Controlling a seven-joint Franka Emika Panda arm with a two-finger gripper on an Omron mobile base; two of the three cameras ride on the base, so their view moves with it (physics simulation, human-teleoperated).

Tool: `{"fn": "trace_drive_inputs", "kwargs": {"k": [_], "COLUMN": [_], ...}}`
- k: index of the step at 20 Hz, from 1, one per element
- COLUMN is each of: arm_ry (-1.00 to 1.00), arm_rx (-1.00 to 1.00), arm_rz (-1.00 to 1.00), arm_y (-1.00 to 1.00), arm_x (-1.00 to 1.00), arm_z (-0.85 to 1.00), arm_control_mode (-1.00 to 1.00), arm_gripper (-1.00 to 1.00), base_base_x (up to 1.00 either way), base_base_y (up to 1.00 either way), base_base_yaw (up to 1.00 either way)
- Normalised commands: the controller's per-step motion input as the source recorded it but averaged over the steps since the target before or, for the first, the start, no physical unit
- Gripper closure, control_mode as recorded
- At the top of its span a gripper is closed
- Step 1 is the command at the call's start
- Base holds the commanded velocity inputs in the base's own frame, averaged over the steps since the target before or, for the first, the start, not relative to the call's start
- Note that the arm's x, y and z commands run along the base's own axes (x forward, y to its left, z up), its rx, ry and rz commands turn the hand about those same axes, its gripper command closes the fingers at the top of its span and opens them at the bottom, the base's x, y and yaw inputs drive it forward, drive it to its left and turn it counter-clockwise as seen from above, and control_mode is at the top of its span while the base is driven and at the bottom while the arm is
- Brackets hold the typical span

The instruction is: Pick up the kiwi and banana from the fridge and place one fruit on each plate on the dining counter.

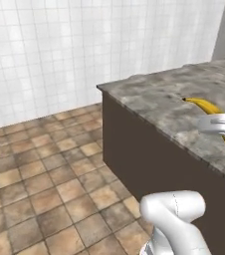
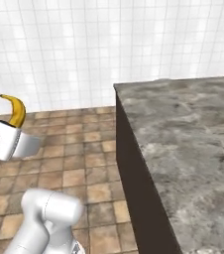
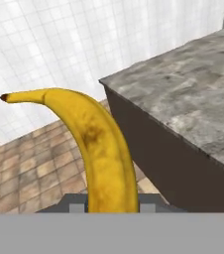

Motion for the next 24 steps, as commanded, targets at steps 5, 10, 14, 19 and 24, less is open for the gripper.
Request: {"fn": "trace_drive_inputs", "kwargs": {"k": [5, 10, 14, 19, 24], "arm_ry": [0.00, 0.00, 0.00, 0.00, 0.00], "arm_rx": [0.00, 0.00, 0.00, 0.00, 0.00], "arm_rz": [0.00, 0.00, 0.00, 0.00, 0.00], "arm_y": [0.00, 0.00, 0.00, 0.00, 0.00], "arm_x": [0.00, 0.00, 0.00, 0.00, 0.00], "arm_z": [0.00, 0.00, 0.00, 0.00, 0.00], "arm_control_mode": [1.00, 1.00, 1.00, 1.00, 1.00], "arm_gripper": [1.00, 1.00, 1.00, 1.00, 1.00], "base_base_x": [1.00, 1.00, 1.00, 0.96, 0.92], "base_base_y": [0.11, 0.58, 0.77, 0.92, 0.98], "base_base_yaw": [0.01, -0.15, -0.29, -0.37, -0.41]}}
